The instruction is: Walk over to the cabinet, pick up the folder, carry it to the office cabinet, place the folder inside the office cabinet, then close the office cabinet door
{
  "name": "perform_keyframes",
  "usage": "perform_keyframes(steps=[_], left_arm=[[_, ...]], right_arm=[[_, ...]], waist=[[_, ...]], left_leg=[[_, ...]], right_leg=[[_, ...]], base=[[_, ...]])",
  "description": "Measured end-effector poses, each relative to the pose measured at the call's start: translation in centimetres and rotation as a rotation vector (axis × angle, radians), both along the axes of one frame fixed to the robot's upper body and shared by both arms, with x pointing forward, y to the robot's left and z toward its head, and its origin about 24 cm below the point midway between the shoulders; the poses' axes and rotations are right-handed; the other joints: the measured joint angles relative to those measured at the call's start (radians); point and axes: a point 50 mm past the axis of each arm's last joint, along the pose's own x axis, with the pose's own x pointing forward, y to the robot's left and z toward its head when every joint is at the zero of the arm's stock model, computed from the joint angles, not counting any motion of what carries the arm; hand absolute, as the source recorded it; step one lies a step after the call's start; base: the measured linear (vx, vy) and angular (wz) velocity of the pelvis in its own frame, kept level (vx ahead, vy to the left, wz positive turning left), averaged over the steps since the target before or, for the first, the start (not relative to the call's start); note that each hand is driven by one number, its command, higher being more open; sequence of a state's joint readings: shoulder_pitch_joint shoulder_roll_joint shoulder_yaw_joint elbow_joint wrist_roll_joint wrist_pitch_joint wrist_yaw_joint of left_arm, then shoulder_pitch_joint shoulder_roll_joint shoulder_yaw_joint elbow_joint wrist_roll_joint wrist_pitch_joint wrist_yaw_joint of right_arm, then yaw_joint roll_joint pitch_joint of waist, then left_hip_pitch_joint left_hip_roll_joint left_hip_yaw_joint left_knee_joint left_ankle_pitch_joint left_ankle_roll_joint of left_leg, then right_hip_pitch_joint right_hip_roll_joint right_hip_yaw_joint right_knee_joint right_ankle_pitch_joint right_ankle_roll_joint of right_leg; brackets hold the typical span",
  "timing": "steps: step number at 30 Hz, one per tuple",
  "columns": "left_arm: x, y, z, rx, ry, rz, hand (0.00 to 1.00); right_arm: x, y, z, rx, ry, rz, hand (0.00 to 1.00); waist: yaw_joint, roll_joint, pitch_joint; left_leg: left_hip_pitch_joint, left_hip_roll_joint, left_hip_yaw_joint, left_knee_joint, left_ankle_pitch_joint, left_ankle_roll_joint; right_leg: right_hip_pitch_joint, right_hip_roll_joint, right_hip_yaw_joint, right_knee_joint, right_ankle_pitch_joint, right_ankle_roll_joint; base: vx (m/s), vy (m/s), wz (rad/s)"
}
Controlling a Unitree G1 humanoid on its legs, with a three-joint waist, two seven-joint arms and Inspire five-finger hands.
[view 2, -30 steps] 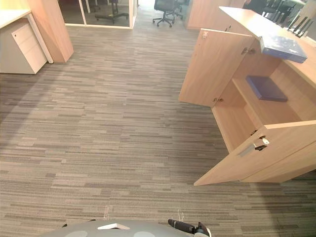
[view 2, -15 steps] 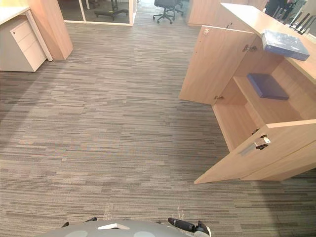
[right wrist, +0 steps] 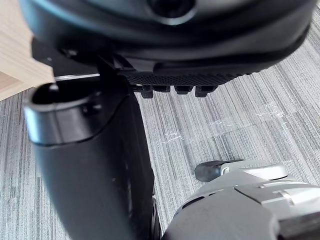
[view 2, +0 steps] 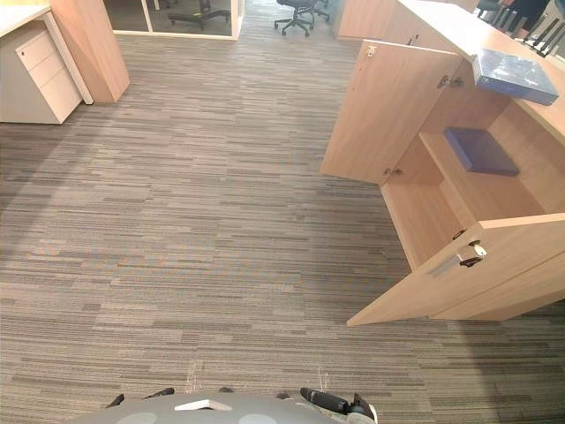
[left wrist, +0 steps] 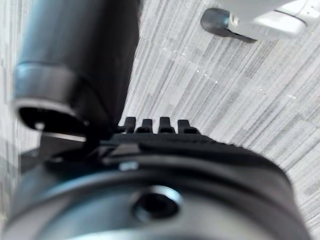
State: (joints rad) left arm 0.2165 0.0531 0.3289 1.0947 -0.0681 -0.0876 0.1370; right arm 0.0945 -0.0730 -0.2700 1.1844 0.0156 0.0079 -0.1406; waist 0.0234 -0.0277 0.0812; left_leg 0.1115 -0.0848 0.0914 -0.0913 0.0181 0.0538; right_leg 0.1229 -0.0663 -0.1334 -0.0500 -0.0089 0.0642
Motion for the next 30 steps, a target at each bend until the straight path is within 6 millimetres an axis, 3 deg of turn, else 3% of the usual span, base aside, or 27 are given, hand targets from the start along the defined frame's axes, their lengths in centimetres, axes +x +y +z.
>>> perform_keyframes(steps=[5, 10, 11, 12, 13, 14, 15, 17, 18, 21, 23, 24, 25, 26, 27, 28, 30], left_arm=[[0.6, 0.0, 0.0, -0.015, -0.010, -0.006, 1.00], [1.9, 0.3, 0.1, -0.013, -0.049, 0.033, 1.00], [2.6, 0.5, 0.3, -0.009, -0.077, 0.047, 1.00], [3.7, 0.6, 0.5, -0.007, -0.115, 0.065, 1.00], [4.0, 0.4, 0.6, -0.012, -0.129, 0.075, 1.00], [4.2, -0.1, 0.5, -0.028, -0.145, 0.111, 1.00], [4.3, -0.2, 0.5, -0.037, -0.155, 0.148, 1.00], [4.5, -0.1, 0.6, -0.044, -0.171, 0.174, 1.00], [4.1, 0.1, 0.6, -0.040, -0.170, 0.191, 1.00], [3.8, 0.0, 0.6, -0.053, -0.184, 0.246, 1.00], [4.0, -0.2, 0.7, -0.057, -0.198, 0.254, 1.00], [3.8, -0.4, 0.6, -0.065, -0.195, 0.275, 1.00], [3.6, -0.5, 0.5, -0.067, -0.192, 0.288, 1.00], [3.7, -0.3, 0.5, -0.064, -0.194, 0.289, 1.00], [3.7, -0.1, 0.6, -0.055, -0.205, 0.304, 1.00], [3.5, 0.0, 0.6, -0.056, -0.201, 0.318, 1.00], [2.5, -0.1, 0.3, -0.072, -0.168, 0.367, 1.00]], right_arm=[[0.4, 0.0, 0.1, 0.004, -0.011, 0.000, 1.00], [1.9, 0.0, 0.3, -0.001, -0.051, 0.022, 1.00], [2.3, 0.2, 0.4, 0.002, -0.066, 0.029, 1.00], [2.8, 0.3, 0.5, 0.003, -0.082, 0.029, 1.00], [2.9, 0.1, 0.6, -0.001, -0.087, 0.030, 1.00], [3.2, -0.4, 0.8, -0.016, -0.100, 0.033, 1.00], [3.6, -0.5, 0.9, -0.020, -0.113, 0.039, 1.00], [4.0, -0.3, 1.0, -0.019, -0.125, 0.040, 1.00], [4.6, 0.0, 1.1, -0.015, -0.137, 0.043, 1.00], [5.9, 1.4, 1.1, 0.019, -0.168, 0.057, 1.00], [6.7, 2.4, 1.2, 0.039, -0.185, 0.083, 1.00], [7.2, 2.8, 1.3, 0.048, -0.197, 0.098, 1.00], [7.6, 3.1, 1.4, 0.056, -0.206, 0.090, 1.00], [7.7, 3.7, 1.4, 0.073, -0.209, 0.085, 1.00], [8.7, 5.3, 1.6, 0.128, -0.239, 0.055, 1.00], [8.8, 5.8, 1.6, 0.150, -0.243, 0.057, 1.00], [8.6, 5.5, 1.5, 0.166, -0.242, 0.015, 1.00]], waist=[[0.003, 0.001, 0.024], [0.011, -0.009, 0.048], [0.017, -0.020, 0.065], [0.030, -0.026, 0.085], [0.035, -0.019, 0.090], [0.054, 0.005, 0.100], [0.052, 0.012, 0.107], [0.058, 0.001, 0.112], [0.064, -0.001, 0.116], [0.084, -0.008, 0.124], [0.094, -0.008, 0.128], [0.097, -0.006, 0.129], [0.100, 0.001, 0.123], [0.102, -0.014, 0.125], [0.113, -0.010, 0.127], [0.119, -0.013, 0.124], [0.137, -0.019, 0.078]], left_leg=[[-0.011, 0.001, 0.000, 0.000, 0.000, 0.000], [-0.071, 0.008, 0.000, 0.003, -0.002, -0.007], [-0.101, 0.010, -0.001, 0.065, -0.034, -0.005], [-0.179, 0.023, 0.002, 0.234, -0.120, -0.013], [-0.215, 0.037, 0.004, 0.328, -0.169, -0.013], [-0.280, 0.083, 0.021, 0.503, -0.243, -0.020], [-0.340, 0.124, 0.052, 0.663, -0.269, -0.029], [-0.463, 0.171, 0.074, 0.904, -0.257, -0.041], [-0.498, 0.202, 0.073, 0.935, -0.291, -0.042], [-0.553, 0.256, 0.041, 0.810, -0.291, -0.071], [-0.564, 0.273, 0.018, 0.636, -0.231, -0.106], [-0.561, 0.283, 0.018, 0.539, -0.134, -0.140], [-0.545, 0.277, 0.079, 0.550, -0.044, -0.138], [-0.549, 0.261, 0.101, 0.581, -0.087, -0.118], [-0.567, 0.268, 0.110, 0.668, -0.172, -0.099], [-0.564, 0.266, 0.118, 0.692, -0.202, -0.092], [-0.548, 0.234, 0.148, 0.721, -0.267, -0.062]], right_leg=[[-0.012, 0.000, -0.001, 0.008, -0.001, -0.002], [-0.108, -0.002, -0.007, 0.092, -0.034, -0.018], [-0.123, -0.009, -0.017, 0.131, -0.062, -0.026], [-0.134, -0.014, -0.033, 0.172, -0.090, -0.028], [-0.139, -0.006, -0.035, 0.192, -0.102, -0.032], [-0.142, 0.020, -0.034, 0.229, -0.134, -0.040], [-0.138, 0.036, -0.040, 0.251, -0.161, -0.043], [-0.117, 0.037, -0.036, 0.264, -0.179, -0.053], [-0.099, 0.035, -0.025, 0.264, -0.190, -0.051], [-0.066, 0.000, 0.010, 0.258, -0.216, -0.018], [-0.044, -0.052, 0.037, 0.258, -0.244, 0.025], [-0.025, -0.096, 0.059, 0.255, -0.271, 0.062], [0.011, -0.134, 0.069, 0.223, -0.290, 0.066], [0.029, -0.152, 0.082, 0.209, -0.290, 0.062], [0.031, -0.135, 0.117, 0.249, -0.261, 0.042], [0.033, -0.127, 0.114, 0.257, -0.239, 0.032], [0.032, -0.163, 0.143, 0.242, -0.148, 0.039]], base=[[0.00, 0.000, 0.00], [-0.02, -0.011, 0.03], [0.01, -0.039, 0.27], [0.01, -0.053, 0.24], [-0.01, -0.046, 0.08], [0.00, -0.009, 0.07], [0.00, 0.008, 0.09], [0.10, 0.049, -0.03], [0.19, 0.092, -0.23], [0.24, 0.196, -0.28], [0.32, 0.339, -0.37], [0.32, 0.407, -0.27], [0.52, 0.569, -0.25], [0.57, 0.492, -0.37], [0.51, 0.321, -0.37], [0.47, 0.247, -0.52], [0.49, 0.342, -0.32]])
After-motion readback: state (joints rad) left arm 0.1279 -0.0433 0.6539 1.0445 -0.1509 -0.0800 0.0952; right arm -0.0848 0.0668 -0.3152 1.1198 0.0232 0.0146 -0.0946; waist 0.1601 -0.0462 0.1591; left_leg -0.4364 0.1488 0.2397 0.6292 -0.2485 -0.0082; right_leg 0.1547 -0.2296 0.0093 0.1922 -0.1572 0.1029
